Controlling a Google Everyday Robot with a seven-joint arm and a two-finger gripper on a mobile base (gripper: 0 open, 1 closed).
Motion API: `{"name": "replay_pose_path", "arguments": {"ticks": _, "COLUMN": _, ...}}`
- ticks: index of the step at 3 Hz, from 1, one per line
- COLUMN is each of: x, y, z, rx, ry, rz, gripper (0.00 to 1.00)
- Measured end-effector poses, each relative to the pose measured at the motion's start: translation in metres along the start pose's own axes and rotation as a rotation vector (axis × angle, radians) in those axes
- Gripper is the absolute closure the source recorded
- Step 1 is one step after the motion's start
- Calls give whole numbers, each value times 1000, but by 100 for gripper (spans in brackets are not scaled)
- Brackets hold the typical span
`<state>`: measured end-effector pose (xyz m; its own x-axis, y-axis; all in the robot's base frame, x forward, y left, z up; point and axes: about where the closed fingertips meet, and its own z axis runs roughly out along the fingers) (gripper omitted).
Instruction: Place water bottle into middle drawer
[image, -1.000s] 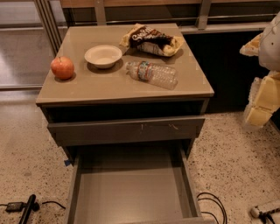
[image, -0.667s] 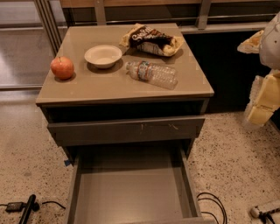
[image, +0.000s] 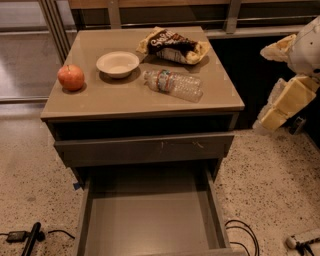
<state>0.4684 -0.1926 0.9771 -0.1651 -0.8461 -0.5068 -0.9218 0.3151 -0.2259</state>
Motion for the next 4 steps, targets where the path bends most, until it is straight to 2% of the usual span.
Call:
{"name": "replay_pose_path", "arguments": {"ticks": 1, "x": -15, "y": -12, "z": 22, "rx": 10, "ry": -86, "rz": 77, "gripper": 0}}
{"name": "replay_pose_path", "arguments": {"ticks": 2, "x": -33, "y": -16, "z": 38, "rx": 24, "ry": -127, "rz": 97, "gripper": 0}}
{"name": "replay_pose_path", "arguments": {"ticks": 3, "x": -36, "y": -16, "z": 40, "rx": 23, "ry": -130, "rz": 94, "gripper": 0}}
{"name": "replay_pose_path", "arguments": {"ticks": 4, "x": -48, "y": -23, "z": 56, "rx": 23, "ry": -149, "rz": 61, "gripper": 0}}
